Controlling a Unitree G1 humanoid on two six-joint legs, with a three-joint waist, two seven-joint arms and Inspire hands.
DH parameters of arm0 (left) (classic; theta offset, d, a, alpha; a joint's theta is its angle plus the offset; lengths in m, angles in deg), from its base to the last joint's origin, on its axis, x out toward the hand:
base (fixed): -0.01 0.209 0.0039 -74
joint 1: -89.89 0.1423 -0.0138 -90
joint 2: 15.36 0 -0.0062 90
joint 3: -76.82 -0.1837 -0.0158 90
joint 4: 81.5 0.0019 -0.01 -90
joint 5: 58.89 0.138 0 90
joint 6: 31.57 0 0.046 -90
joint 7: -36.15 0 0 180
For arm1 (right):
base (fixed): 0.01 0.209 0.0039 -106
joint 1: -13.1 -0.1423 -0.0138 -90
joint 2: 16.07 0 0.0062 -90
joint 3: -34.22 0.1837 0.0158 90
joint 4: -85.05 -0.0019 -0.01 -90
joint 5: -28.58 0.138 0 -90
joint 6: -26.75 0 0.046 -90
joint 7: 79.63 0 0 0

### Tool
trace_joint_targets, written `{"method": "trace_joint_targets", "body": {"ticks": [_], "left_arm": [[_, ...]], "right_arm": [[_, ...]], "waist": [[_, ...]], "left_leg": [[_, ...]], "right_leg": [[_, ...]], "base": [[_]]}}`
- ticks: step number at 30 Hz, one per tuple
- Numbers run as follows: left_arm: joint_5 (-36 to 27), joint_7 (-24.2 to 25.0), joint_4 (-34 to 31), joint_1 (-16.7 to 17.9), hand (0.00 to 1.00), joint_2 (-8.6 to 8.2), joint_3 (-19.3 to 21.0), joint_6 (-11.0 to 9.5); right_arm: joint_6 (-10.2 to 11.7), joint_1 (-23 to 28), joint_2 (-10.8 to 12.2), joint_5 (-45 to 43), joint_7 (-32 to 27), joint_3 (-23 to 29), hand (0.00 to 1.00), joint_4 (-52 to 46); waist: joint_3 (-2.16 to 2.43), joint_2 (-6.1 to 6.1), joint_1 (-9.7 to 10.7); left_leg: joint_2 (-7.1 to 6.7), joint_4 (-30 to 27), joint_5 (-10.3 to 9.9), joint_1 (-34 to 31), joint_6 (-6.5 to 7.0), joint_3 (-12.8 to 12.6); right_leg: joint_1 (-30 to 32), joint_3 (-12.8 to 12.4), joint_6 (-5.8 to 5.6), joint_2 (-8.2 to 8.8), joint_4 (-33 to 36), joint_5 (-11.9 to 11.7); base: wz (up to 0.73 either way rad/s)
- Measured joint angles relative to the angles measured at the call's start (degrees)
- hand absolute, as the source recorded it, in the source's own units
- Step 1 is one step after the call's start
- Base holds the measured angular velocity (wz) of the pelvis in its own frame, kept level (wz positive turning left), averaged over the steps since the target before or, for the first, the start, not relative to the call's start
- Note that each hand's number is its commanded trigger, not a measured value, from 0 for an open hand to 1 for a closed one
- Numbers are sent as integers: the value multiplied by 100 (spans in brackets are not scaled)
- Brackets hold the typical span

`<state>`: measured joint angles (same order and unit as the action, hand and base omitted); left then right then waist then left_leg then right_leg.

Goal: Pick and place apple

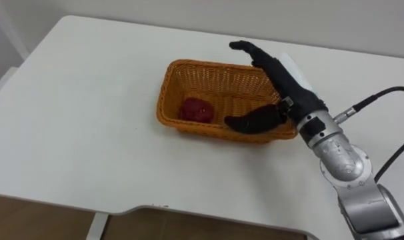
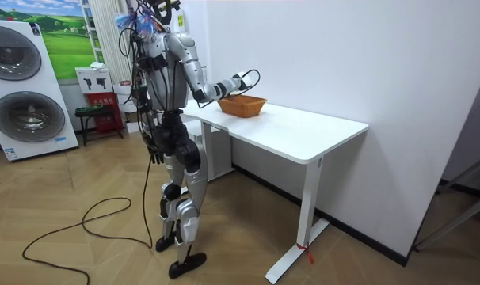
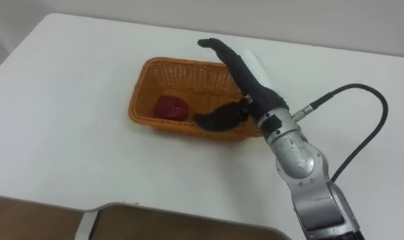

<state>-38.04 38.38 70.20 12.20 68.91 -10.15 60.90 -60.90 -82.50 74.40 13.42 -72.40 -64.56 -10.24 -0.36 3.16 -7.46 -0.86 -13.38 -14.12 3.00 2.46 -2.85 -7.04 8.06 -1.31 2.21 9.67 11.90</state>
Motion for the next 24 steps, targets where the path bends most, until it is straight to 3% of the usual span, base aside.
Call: {"method": "trace_joint_targets", "body": {"ticks": [3, 8, 12, 19, 24], "left_arm": [[5, -41, 0, 17, 0, -4, 18, -7], [-18, -113, 28, 91, 0, -5, 141, -58], [-3, -181, 29, 213, 0, -40, 296, -138], [5, -560, 29, 508, 0, -55, 969, -257], [5, -792, 16, 632, 0, -77, 1020, -238]], "right_arm": [[25, -1, -6, 163, -111, 147, 0, 1], [109, 0, -28, 479, -704, 890, 0, -96], [313, 0, -39, 708, -1354, 1633, 0, -212], [642, 40, -89, 1225, -3412, 3260, 0, -630], [768, 234, -127, 1984, -4710, 4202, 0, -148]], "waist": [[-6, -5, 83], [4, -15, 262], [25, 4, 422], [77, 56, 753], [71, 30, 1051]], "left_leg": [[-2, 5, 0, 15, 0, 0], [-8, -4, 0, -23, 1, -11], [-4, 1, 0, 1, 0, -23], [-1, 73, 0, 86, 0, -162], [-22, 70, 0, 135, 0, -152]], "right_leg": [[-17, 15, 0, 5, -5, 0], [12, 97, 0, 14, -7, 0], [9, 69, 0, 8, -3, 0], [-13, -8, 0, -13, -1, 0], [-80, -11, -1, -13, -2, -1]], "base": [[0], [0], [0], [-7], [0]]}}
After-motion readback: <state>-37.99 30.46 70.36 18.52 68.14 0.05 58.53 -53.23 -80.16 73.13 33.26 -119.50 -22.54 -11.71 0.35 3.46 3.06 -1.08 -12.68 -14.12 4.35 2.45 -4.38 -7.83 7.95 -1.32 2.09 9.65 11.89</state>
